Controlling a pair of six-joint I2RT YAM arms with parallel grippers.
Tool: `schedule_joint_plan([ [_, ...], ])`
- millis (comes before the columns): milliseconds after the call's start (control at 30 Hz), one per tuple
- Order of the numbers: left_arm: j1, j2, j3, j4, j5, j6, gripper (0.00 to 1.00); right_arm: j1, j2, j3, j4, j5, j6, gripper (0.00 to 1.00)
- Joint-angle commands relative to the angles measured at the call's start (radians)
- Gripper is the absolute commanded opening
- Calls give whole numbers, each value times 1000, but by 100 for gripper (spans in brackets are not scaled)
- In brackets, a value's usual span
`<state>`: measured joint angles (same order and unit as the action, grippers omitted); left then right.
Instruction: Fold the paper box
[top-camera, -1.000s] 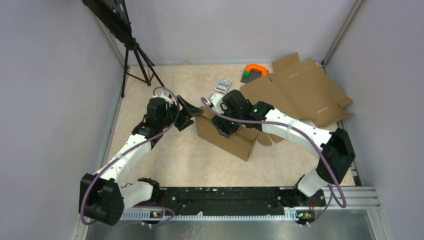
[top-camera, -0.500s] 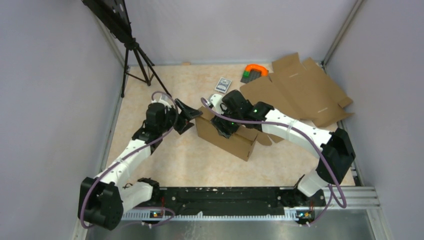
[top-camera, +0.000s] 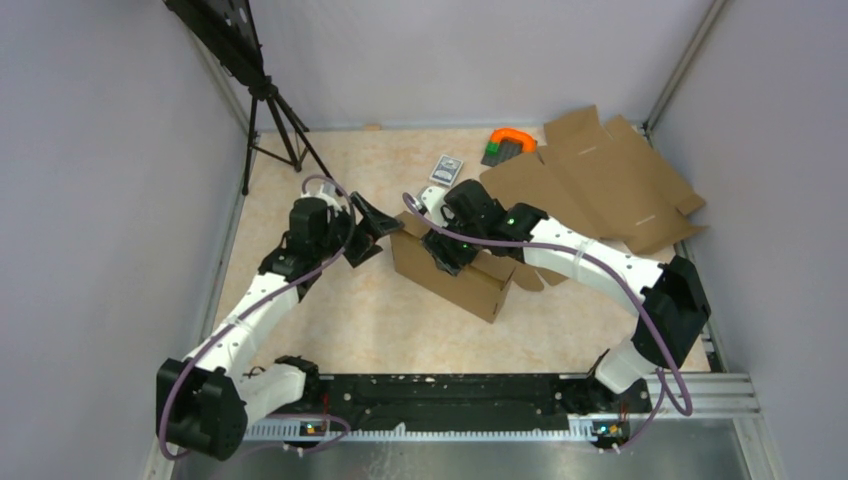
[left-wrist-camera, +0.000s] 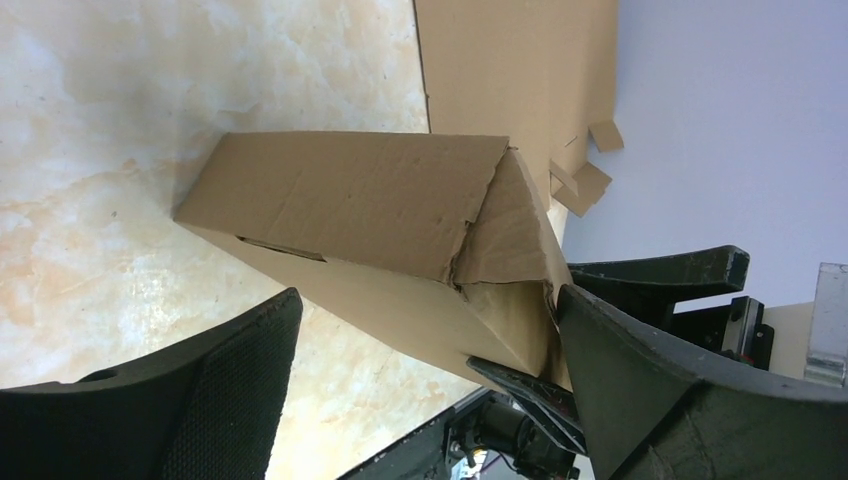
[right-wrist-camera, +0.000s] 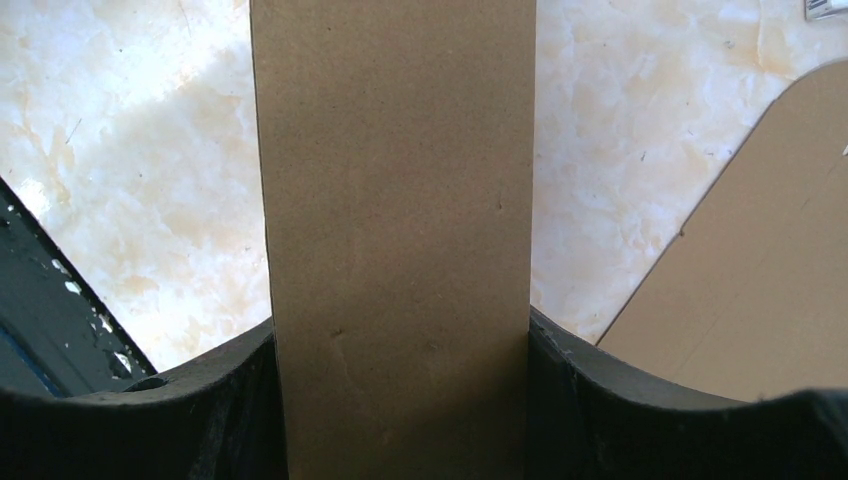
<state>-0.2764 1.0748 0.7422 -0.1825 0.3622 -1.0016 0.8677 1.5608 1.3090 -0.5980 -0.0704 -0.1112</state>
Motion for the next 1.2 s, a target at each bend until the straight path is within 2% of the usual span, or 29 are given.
schedule_joint_plan([
  [0, 23, -9, -79, 91, 47, -30, 97, -2, 19, -21, -1, -49, 39, 52],
  [333, 40, -34, -233, 266, 90, -130, 97, -2, 20, -22, -2, -49, 37, 51],
  [433, 40, -47, -213, 244, 87, -121, 98, -2, 21, -22, -1, -51, 38, 51],
  [633, 51, -56, -81, 144, 87, -80, 98, -1, 22, -21, -3, -52, 38, 51],
  [767, 88, -41, -50, 140, 115, -71, 98, -2, 24, -17, -6, -56, 37, 51],
  [1167, 106, 45, -165, 288, 208, -115, 96, -3, 31, -12, -12, -62, 36, 51],
])
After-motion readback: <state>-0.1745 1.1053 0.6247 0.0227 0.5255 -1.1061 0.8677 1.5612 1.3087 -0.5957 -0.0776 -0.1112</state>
